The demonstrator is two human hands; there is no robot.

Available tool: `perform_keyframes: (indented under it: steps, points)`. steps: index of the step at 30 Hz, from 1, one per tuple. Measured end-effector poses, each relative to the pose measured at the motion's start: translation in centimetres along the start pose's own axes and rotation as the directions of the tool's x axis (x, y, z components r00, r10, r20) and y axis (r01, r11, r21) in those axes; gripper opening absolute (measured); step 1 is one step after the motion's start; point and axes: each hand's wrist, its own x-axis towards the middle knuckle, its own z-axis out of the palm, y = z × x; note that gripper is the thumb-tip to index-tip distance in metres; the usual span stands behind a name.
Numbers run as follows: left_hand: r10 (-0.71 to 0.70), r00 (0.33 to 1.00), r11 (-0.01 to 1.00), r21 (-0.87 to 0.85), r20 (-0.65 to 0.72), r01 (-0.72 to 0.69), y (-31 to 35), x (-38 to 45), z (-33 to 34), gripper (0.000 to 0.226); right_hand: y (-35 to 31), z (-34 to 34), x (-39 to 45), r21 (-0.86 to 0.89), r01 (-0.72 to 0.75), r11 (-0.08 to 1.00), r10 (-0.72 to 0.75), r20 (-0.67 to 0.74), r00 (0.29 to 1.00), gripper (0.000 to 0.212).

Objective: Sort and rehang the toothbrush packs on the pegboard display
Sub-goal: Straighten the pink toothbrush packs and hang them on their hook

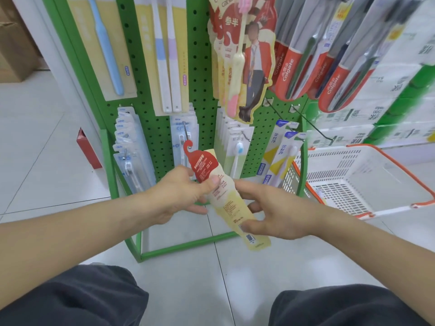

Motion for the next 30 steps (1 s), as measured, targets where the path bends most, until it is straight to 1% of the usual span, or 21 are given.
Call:
perform_keyframes:
  steps: [1,3,4,5,6,7,8,9,11,12,14,16,18,20,21,24,25,27,30]
  points:
    - [0.025,1.000,1.000,-0.016,0.019,-0.025,0.2,-0.2,0.2,0.023,0.1,0.0,0.0,-0.007,0.010,1.000,-0.010,0.011,1.000,0.086]
    - [0.064,0.996,0.997,-0.055,0.069,-0.061,0.6,-0.7,0.3,0.041,0.3,0.0,0.0,-0.032,0.014,0.999,-0.013,0.025,1.000,0.096]
    - [0.080,0.992,0.993,-0.091,0.096,-0.072,0.6,-0.8,0.2,0.050,0.3,0.0,0.0,-0.037,0.009,0.999,-0.008,0.024,1.000,0.095]
    - [0.107,0.987,0.989,-0.117,0.119,-0.093,0.6,-0.9,0.2,0.052,0.3,0.1,-0.1,-0.029,0.008,1.000,-0.008,0.013,1.000,0.091]
    - [0.138,0.982,0.987,-0.104,0.128,-0.125,0.5,-0.9,0.2,0.047,0.2,0.2,0.0,-0.003,0.014,1.000,-0.015,-0.006,1.000,0.085]
    - [0.162,0.982,0.986,-0.061,0.099,-0.157,0.4,-0.9,0.2,0.035,0.3,0.4,0.1,0.041,0.021,0.999,-0.020,-0.032,0.999,0.081]
    - [0.184,0.982,0.983,0.007,0.040,-0.184,0.1,-0.6,0.1,0.021,0.3,0.6,0.2,0.086,0.026,0.996,-0.020,-0.066,0.998,0.077]
    - [0.202,0.979,0.978,0.065,-0.019,-0.200,-0.2,-0.3,0.1,0.017,0.4,0.8,0.3,0.115,0.032,0.993,-0.019,-0.112,0.994,0.072]
    - [0.234,0.971,0.965,0.130,-0.054,-0.225,-0.6,-0.1,0.0,0.036,0.7,0.9,0.8,0.116,0.040,0.992,-0.014,-0.223,0.975,0.054]
    - [0.254,0.966,0.959,0.139,-0.048,-0.245,-0.6,0.1,-0.1,0.036,0.8,0.9,1.0,0.120,0.043,0.992,-0.008,-0.281,0.960,0.046]
    - [0.297,0.954,0.951,0.098,-0.035,-0.293,-0.2,0.0,-0.3,0.025,0.9,1.0,1.3,0.172,0.042,0.984,0.029,-0.393,0.919,0.035]
    - [0.339,0.940,0.941,0.038,-0.039,-0.338,0.2,-0.1,-0.6,0.025,0.8,1.0,1.6,0.213,0.029,0.977,0.080,-0.482,0.872,0.036]
    - [0.374,0.925,0.927,-0.015,-0.060,-0.376,0.5,-0.2,-0.7,0.017,0.6,0.9,1.9,0.259,0.044,0.965,0.104,-0.532,0.840,0.038]
    - [0.423,0.900,0.902,-0.046,-0.103,-0.429,1.2,-0.6,-0.6,0.018,0.4,0.8,2.1,0.324,0.113,0.939,0.090,-0.551,0.829,0.038]
    - [0.455,0.880,0.886,-0.035,-0.135,-0.463,1.5,-0.7,-0.5,0.020,0.3,0.9,2.2,0.356,0.149,0.923,0.084,-0.562,0.823,0.038]
    - [0.544,0.805,0.838,0.103,-0.237,-0.536,2.0,-0.6,-0.4,0.034,-0.3,0.9,2.4,0.371,0.226,0.901,0.055,-0.613,0.788,0.039]
    - [0.576,0.780,0.817,0.136,-0.244,-0.561,2.3,-0.6,-0.5,0.039,-0.6,0.8,2.4,0.354,0.244,0.903,0.042,-0.638,0.769,0.040]
    - [0.643,0.738,0.765,0.142,-0.202,-0.628,3.0,-0.9,-0.5,0.048,-1.1,0.5,2.4,0.301,0.288,0.909,0.003,-0.696,0.718,0.044]
    - [0.710,0.691,0.704,0.148,-0.136,-0.695,4.5,-1.9,-0.6,0.054,-1.4,0.0,2.3,0.205,0.349,0.914,-0.075,-0.763,0.643,0.051]
